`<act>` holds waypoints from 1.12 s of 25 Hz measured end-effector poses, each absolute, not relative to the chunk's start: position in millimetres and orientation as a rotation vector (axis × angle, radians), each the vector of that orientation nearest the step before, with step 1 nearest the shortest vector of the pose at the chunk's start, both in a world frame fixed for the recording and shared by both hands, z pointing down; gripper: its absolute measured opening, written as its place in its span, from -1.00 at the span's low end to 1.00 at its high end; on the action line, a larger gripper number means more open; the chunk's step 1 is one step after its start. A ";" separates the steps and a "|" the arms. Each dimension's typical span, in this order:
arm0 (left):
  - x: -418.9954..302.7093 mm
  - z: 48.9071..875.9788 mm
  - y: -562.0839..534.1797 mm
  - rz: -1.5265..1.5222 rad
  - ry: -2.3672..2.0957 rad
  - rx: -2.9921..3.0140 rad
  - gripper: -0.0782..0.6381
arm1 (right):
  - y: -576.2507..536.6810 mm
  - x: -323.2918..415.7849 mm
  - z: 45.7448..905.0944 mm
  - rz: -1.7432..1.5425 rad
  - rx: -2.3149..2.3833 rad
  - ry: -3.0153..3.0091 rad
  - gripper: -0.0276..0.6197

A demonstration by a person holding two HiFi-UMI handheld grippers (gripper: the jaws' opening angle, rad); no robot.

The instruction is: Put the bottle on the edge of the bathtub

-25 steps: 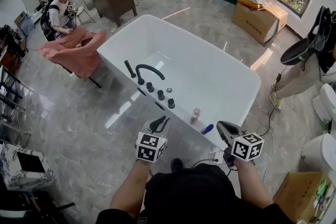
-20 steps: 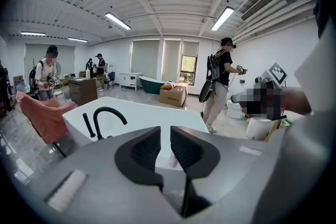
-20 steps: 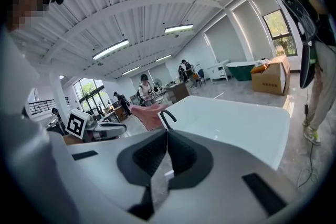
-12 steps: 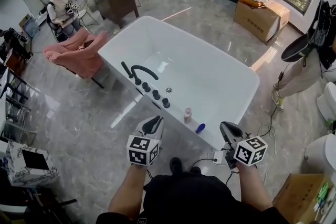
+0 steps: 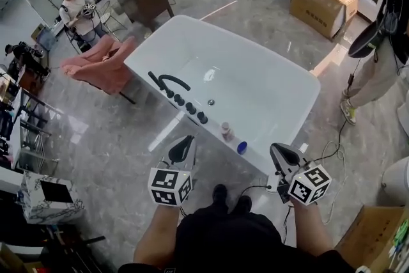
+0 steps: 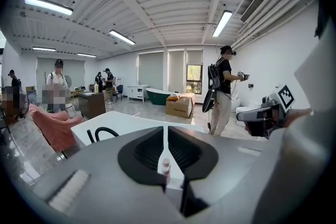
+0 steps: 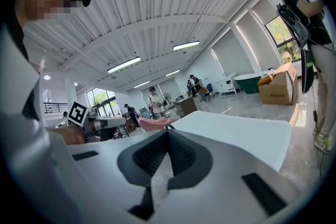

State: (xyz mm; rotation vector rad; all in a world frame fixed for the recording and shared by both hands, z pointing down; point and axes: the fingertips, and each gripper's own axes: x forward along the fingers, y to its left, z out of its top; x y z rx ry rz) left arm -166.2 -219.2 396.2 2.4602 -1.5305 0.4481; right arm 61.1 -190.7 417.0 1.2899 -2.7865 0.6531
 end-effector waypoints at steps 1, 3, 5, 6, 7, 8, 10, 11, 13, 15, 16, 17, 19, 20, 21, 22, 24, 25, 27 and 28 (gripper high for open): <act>-163.2 392.4 -219.7 0.444 -1.539 2.469 -0.69 | -193.1 63.1 412.2 0.631 1.292 -2.801 -0.88; -158.5 385.1 -222.8 0.433 -1.556 2.485 -0.70 | -199.2 68.0 400.9 0.589 1.309 -2.827 -0.88; -155.4 377.9 -226.2 0.408 -1.568 2.493 -0.70 | -203.3 74.8 384.7 0.534 1.335 -2.848 -0.88; -154.2 374.2 -226.8 0.397 -1.574 2.497 -0.71 | -204.0 78.5 375.0 0.498 1.344 -2.858 -0.88; -153.2 370.0 -226.6 0.391 -1.584 2.505 -0.71 | -204.0 82.1 365.5 0.459 1.351 -2.866 -0.88; -152.3 365.1 -226.1 0.390 -1.595 2.517 -0.71 | -203.8 85.2 356.7 0.422 1.354 -2.872 -0.88; -151.3 353.7 -225.6 0.387 -1.614 2.549 -0.71 | -203.9 88.5 341.8 0.355 1.357 -2.881 -0.88; -151.5 347.8 -225.7 0.383 -1.618 2.564 -0.71 | -204.3 88.5 336.0 0.328 1.360 -2.883 -0.88; -153.5 337.6 -226.6 0.373 -1.616 2.587 -0.71 | -204.9 84.7 328.9 0.295 1.369 -2.885 -0.88; -157.9 330.1 -226.6 0.361 -1.605 2.599 -0.71 | -204.7 76.5 328.4 0.295 1.373 -2.885 -0.88; -161.1 327.4 -225.8 0.354 -1.601 2.599 -0.71 | -203.8 70.1 328.7 0.305 1.366 -2.885 -0.88; -164.6 325.1 -225.0 0.346 -1.597 2.597 -0.71 | -202.3 62.2 328.5 0.313 1.350 -2.885 -0.88; -171.9 321.7 -225.0 0.330 -1.596 2.598 -0.71 | -199.7 46.1 328.0 0.310 1.311 -2.888 -0.88; -175.5 321.6 -225.9 0.324 -1.597 2.599 -0.71 | -199.6 39.8 328.4 0.301 1.297 -2.890 -0.88; -178.8 322.6 -227.0 0.319 -1.597 2.598 -0.71 | -200.3 35.2 328.9 0.296 1.291 -2.892 -0.88; -181.8 324.3 -228.1 0.316 -1.595 2.595 -0.71 | -201.5 31.7 329.2 0.298 1.291 -2.895 -0.88; -187.5 326.6 -229.5 0.312 -1.591 2.590 -0.72 | -203.9 25.9 328.8 0.309 1.292 -2.900 -0.88; -190.7 326.6 -229.8 0.310 -1.591 2.586 -0.72 | -204.5 22.6 328.1 0.311 1.289 -2.901 -0.88; -198.2 326.3 -230.2 0.303 -1.595 2.577 -0.72 | -204.6 15.3 327.7 0.311 1.280 -2.901 -0.88; -202.1 326.6 -230.5 0.299 -1.598 2.572 -0.72 | -204.4 11.7 328.2 0.313 1.276 -2.902 -0.88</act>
